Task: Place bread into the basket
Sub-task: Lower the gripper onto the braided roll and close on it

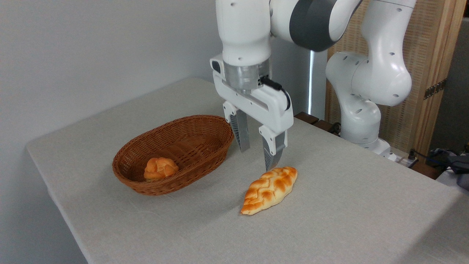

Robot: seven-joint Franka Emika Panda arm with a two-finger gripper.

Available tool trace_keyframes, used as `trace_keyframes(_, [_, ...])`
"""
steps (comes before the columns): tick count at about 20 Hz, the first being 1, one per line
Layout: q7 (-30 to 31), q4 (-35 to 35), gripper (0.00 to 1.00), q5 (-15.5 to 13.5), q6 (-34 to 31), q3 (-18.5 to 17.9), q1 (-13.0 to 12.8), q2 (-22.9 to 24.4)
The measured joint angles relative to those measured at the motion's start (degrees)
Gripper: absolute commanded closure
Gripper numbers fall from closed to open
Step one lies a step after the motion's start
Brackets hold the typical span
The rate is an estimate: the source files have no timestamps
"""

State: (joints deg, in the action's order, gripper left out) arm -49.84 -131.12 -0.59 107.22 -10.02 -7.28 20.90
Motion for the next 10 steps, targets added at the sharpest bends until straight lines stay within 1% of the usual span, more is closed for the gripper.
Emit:
trace_keyframes(2, [0.0,-4.0,0.00,2.4,3.3,1.9,-0.1,0.6])
trace_keyframes(4, [0.0,-7.0,0.00,3.3,5.4,3.4,-0.1,1.0])
trace_keyframes(5, [0.0,-7.9,0.00,4.0,5.9,3.6,-0.1,1.1])
trace_keyframes(7, [0.0,-8.7,0.00,6.5,6.2,3.7,0.0,1.2])
trace_keyframes(8, [0.0,-9.0,0.00,7.4,6.4,3.7,0.0,1.3])
trace_keyframes(10, [0.0,-9.5,0.00,7.9,6.9,3.7,0.0,1.3])
